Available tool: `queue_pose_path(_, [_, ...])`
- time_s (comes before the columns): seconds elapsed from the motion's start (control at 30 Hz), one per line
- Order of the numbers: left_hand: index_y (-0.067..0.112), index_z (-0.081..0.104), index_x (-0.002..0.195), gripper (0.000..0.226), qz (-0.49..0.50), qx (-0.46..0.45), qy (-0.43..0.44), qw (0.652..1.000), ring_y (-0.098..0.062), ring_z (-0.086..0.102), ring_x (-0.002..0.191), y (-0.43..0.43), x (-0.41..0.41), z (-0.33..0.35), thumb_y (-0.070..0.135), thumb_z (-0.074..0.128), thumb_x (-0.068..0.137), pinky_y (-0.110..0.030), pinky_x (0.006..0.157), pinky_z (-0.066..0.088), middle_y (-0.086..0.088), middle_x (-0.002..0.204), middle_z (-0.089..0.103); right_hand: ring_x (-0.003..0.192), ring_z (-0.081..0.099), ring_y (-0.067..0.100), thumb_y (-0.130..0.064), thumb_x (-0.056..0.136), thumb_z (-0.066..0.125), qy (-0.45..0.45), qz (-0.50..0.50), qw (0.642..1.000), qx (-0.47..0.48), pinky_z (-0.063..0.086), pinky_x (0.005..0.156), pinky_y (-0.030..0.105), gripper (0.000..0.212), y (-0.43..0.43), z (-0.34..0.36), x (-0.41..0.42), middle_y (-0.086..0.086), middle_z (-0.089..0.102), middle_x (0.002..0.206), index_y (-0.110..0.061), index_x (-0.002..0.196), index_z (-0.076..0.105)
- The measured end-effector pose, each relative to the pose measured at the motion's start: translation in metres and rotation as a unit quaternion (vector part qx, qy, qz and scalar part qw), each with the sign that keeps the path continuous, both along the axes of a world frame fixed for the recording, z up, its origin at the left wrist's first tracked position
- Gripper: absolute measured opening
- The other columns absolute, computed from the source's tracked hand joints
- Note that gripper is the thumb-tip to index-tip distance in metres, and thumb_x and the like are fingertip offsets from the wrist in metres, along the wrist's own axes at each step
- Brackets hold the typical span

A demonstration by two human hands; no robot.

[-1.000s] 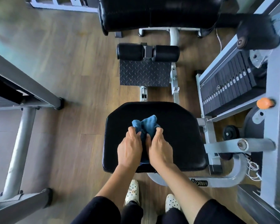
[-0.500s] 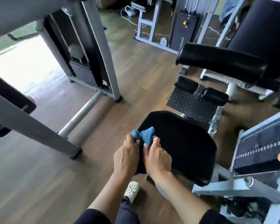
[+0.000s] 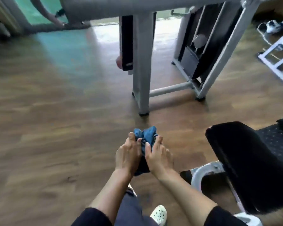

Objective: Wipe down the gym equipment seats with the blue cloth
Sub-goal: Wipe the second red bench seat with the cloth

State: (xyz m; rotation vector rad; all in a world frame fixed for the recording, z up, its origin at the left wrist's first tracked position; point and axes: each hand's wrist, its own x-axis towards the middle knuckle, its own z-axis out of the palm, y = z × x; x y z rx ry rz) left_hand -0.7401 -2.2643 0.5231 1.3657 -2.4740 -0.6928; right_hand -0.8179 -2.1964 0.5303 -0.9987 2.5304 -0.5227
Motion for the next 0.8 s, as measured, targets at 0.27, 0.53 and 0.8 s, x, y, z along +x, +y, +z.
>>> queue_pose_path(0.27, [0.004,0.043,0.116,0.033,0.173,0.022,0.008,0.985,-0.039,0.060,0.096,-0.052,0.148,0.006,0.033,0.034,0.101,-0.039,0.073,0.040,-0.015,0.109,0.063,0.111,0.058,0.032,-0.041,0.100,0.032,-0.012,0.180,0.983,0.014,0.042,0.085,0.036,0.048,-0.079,0.008,0.128,0.009,0.055,0.131,-0.010,0.136,0.028])
queue_pose_path(0.53, [0.005,0.043,0.114,0.033,0.235,-0.028,0.007,0.972,-0.039,0.061,0.092,-0.151,0.276,0.013,0.035,0.035,0.101,-0.038,0.066,0.036,-0.017,0.103,0.065,0.108,0.058,0.032,-0.041,0.100,0.033,-0.026,0.256,0.966,-0.001,0.039,0.082,0.036,0.043,-0.196,0.018,0.244,0.007,0.057,0.126,-0.013,0.131,0.029])
queue_pose_path(0.8, [0.005,0.044,0.109,0.031,0.245,-0.052,0.020,0.968,-0.040,0.063,0.086,-0.271,0.375,0.021,0.034,0.037,0.100,-0.040,0.065,0.041,-0.017,0.097,0.067,0.106,0.059,0.031,-0.041,0.099,0.033,-0.030,0.269,0.963,-0.008,0.039,0.079,0.036,0.038,-0.317,0.026,0.342,0.006,0.058,0.124,-0.012,0.125,0.031])
